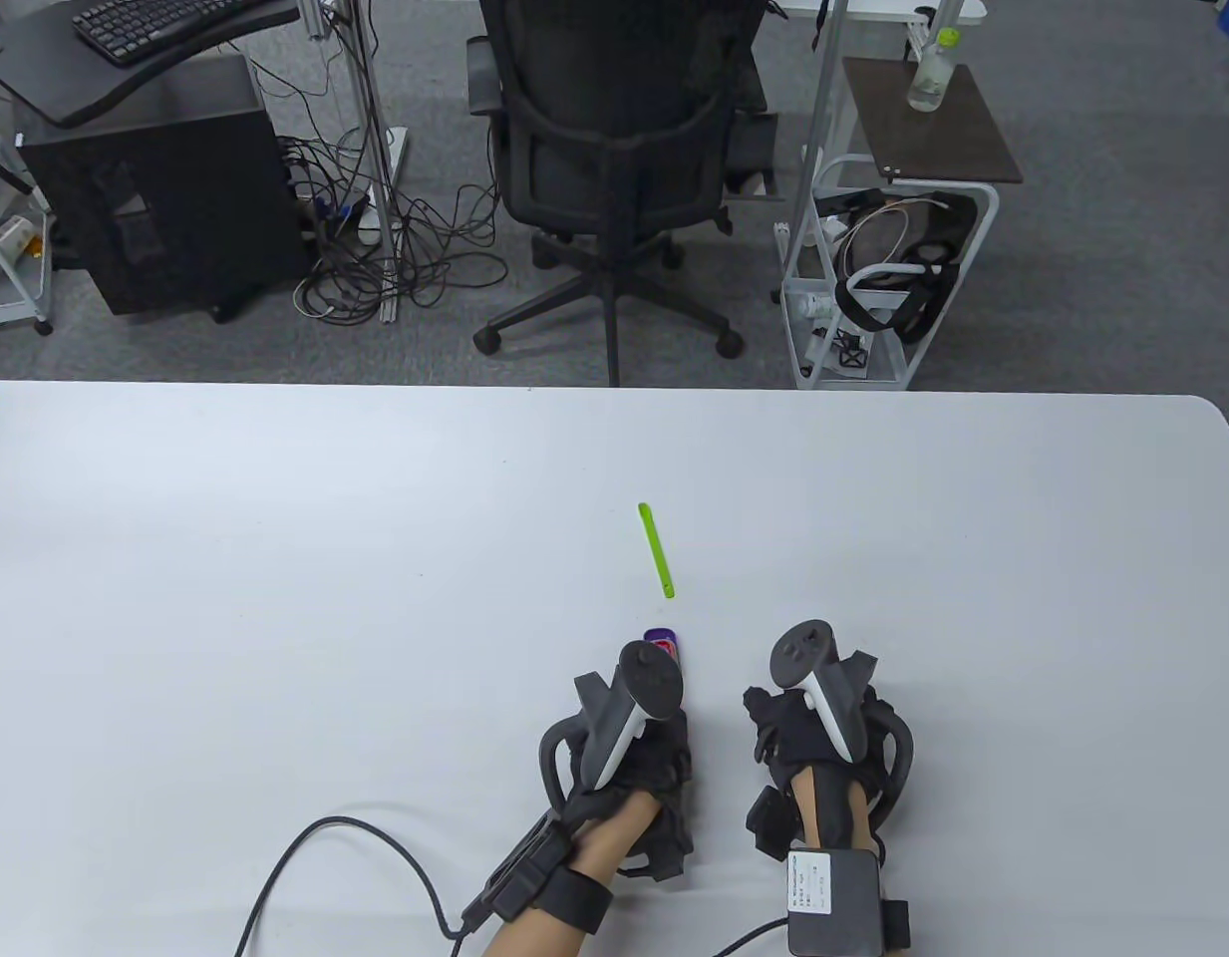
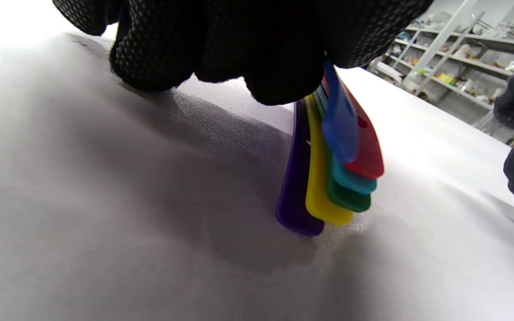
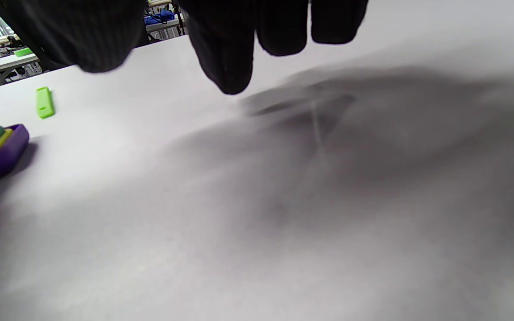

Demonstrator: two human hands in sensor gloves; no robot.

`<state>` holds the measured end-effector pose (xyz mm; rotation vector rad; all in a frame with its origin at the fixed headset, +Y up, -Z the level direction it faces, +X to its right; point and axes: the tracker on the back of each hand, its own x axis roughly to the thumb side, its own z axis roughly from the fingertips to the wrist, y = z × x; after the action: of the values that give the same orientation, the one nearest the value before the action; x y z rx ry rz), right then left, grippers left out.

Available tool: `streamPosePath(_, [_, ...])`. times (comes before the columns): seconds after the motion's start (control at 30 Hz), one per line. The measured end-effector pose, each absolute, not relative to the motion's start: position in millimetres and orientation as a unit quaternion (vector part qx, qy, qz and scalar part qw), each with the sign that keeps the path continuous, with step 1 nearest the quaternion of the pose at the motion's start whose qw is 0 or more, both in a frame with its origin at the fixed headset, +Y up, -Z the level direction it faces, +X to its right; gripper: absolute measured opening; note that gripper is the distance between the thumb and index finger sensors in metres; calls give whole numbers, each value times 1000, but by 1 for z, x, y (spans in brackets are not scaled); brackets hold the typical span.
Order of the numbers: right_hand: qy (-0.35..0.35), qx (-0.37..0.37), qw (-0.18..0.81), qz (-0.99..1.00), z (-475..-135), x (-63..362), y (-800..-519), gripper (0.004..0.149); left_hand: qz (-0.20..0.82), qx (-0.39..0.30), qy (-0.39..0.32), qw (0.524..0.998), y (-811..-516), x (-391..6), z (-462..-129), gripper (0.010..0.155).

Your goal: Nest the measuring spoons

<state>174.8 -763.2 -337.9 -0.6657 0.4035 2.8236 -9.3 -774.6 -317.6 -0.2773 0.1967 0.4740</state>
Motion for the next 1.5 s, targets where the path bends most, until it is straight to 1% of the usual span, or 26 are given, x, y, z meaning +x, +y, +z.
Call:
streamPosePath(0.53, [144, -226, 102, 958, -337, 174, -764, 62, 220, -145, 96, 960, -772, -8, -320, 46])
streamPosePath(0.97, [151, -226, 100, 957, -337, 174, -764, 62, 202, -126, 85, 968, -771, -8, -327, 45])
streamPosePath(1.3, [157, -225, 98, 957, -337, 173, -764, 62, 213, -122, 81, 966, -772, -14, -334, 45])
streamPosePath(1.5, [156, -224, 99, 957, -337, 173, -764, 62, 224, -121, 76, 964, -767, -14, -331, 45])
